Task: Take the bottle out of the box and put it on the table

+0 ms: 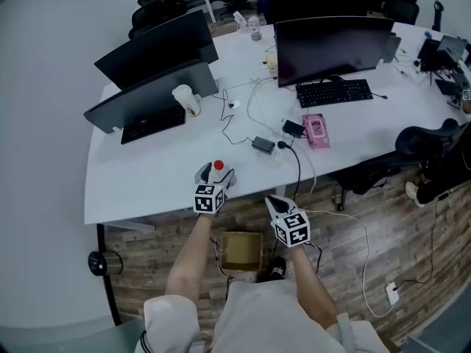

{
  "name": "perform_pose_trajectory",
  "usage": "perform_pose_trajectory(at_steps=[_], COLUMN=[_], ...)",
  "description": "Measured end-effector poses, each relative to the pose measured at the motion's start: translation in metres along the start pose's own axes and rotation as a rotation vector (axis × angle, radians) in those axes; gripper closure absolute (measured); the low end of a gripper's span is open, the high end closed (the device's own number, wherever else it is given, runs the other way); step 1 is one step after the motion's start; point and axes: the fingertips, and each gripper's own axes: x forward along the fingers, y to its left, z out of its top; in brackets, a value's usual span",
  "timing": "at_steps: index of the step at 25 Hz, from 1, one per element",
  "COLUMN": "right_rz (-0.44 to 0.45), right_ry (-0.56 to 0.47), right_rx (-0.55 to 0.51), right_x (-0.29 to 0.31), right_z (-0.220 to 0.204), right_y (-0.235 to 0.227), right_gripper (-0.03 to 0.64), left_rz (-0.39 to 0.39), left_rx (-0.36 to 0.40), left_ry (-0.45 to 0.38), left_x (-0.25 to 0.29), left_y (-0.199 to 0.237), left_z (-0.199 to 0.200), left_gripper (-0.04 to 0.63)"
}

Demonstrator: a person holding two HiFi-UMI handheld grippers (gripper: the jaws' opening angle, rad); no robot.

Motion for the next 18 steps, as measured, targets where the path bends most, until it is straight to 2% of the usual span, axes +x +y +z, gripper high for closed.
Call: perform_pose_trajectory(at_steps=[8,14,18], right_rz=[-0.012,-0.035,-0.045], right_ry=[-0.023,-0.046,-0.067], right_rx=[0.001,0.005,-0.01], right_x=[-0.008,-0.018,-0.026], right_z=[0.002,0.003,0.007], right_y=[0.039,0.07,0.092], right_gripper=[0.577,0.577,0.577], left_rz=[-0.016,-0.055,-0.053], left_rx=[-0.039,-0.007,-0.043], left_ry=[-0.025,-0.081,-0.134], left_x=[-0.053,-0.107,-0.144], left_y=[-0.01,-0.023,-0.03], left_z=[-0.019,-0.021,-0.025], left_gripper=[0.245,0.245,0.245])
